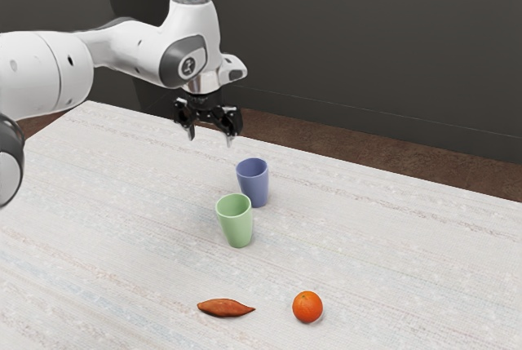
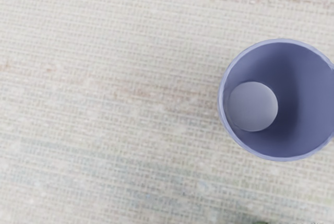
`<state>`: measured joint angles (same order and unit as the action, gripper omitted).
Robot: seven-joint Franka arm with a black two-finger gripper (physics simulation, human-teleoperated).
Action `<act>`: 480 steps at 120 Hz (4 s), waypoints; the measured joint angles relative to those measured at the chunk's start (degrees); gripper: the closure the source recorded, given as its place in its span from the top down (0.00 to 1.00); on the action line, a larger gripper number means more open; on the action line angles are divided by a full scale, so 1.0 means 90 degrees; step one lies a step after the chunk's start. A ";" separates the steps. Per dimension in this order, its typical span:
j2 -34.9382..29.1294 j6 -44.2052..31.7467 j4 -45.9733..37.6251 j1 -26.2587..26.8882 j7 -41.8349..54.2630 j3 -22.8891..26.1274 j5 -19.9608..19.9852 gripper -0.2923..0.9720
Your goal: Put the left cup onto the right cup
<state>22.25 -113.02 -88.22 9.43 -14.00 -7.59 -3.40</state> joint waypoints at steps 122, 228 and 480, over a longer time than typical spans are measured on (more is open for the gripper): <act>0.1810 -0.0433 0.1360 -0.0242 0.0168 0.0111 0.0642 0.77; 0.2091 -0.0885 0.1344 -0.0324 0.0368 0.0216 0.0748 0.18; -0.1667 -0.1564 -0.2845 -0.0226 -0.1726 0.0637 0.0564 0.21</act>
<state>7.24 -127.09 -113.83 7.40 -29.53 -1.85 1.68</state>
